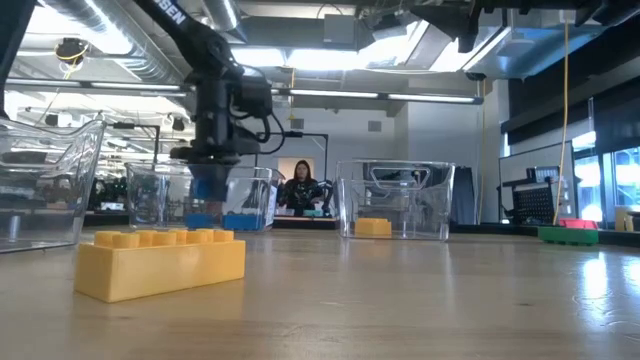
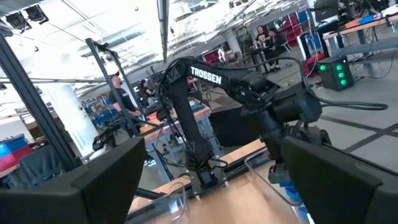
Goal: Sort & place blocks by color
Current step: Put the blue game piece into the top left transparent bin
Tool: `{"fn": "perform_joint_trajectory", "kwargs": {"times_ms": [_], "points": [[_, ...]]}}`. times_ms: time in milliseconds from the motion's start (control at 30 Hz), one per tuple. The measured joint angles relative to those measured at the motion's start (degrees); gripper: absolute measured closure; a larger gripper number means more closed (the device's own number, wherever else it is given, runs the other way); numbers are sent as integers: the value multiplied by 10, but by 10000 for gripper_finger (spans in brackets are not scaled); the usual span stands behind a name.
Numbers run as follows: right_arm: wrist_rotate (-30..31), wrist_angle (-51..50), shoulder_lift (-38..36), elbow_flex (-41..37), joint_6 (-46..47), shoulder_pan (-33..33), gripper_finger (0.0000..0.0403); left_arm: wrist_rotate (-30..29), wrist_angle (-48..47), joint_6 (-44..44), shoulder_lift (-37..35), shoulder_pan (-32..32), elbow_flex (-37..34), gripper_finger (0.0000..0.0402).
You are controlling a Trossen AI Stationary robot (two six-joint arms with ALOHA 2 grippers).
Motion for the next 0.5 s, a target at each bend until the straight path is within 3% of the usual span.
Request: {"fn": "perform_joint_trajectory", "kwargs": {"times_ms": [500], "points": [[0,-1,0,0,0,0,25,-19,34,-25,0,0,-24,295]]}}
